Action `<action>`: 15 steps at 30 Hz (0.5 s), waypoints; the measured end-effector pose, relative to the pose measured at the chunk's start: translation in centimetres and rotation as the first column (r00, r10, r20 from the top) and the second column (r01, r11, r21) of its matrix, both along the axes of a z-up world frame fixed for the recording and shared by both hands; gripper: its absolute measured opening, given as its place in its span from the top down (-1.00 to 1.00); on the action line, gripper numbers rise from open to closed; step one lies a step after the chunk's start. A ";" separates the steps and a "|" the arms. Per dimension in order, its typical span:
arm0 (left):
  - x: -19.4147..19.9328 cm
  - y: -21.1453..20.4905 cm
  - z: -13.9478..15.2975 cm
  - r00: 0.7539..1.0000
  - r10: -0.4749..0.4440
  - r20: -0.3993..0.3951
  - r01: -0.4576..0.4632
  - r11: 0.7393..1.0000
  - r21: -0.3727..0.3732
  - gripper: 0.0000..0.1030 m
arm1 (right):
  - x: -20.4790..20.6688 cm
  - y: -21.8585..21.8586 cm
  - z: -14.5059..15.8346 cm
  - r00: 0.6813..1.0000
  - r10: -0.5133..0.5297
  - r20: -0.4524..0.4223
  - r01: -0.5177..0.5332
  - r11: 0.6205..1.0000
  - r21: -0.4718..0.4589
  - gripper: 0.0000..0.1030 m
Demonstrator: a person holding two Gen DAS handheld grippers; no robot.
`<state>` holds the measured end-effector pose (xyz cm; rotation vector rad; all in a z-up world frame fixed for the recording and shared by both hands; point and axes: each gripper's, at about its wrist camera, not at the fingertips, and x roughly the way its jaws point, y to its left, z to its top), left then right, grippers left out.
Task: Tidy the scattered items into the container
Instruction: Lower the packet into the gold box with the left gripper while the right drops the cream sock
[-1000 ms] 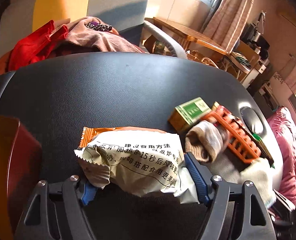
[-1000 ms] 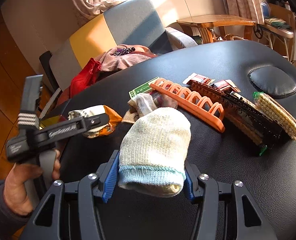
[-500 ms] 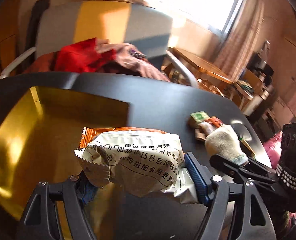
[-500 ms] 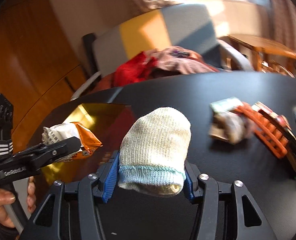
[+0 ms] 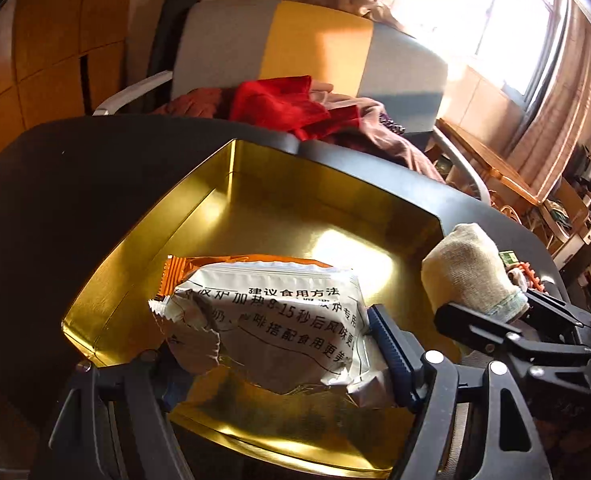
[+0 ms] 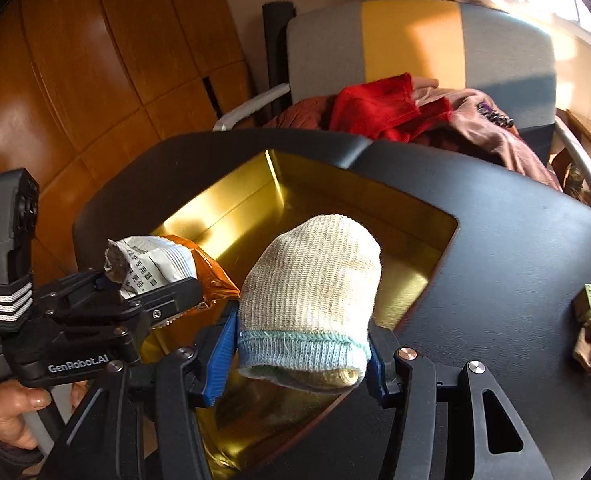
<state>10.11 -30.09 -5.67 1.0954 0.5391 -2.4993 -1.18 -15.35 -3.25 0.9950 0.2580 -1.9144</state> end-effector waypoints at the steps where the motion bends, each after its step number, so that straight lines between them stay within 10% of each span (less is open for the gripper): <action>1: 0.0 -0.1 -0.3 1.000 0.002 0.006 -0.002 1.000 -0.002 -0.53 | -0.1 -0.5 -0.4 1.000 0.001 0.006 -0.001 1.000 0.009 -0.07; 15: 0.4 -0.2 -0.7 0.999 0.043 0.002 -0.043 0.999 0.006 -0.58 | 0.0 0.1 -0.2 0.999 -0.033 0.022 0.033 0.999 -0.019 -0.14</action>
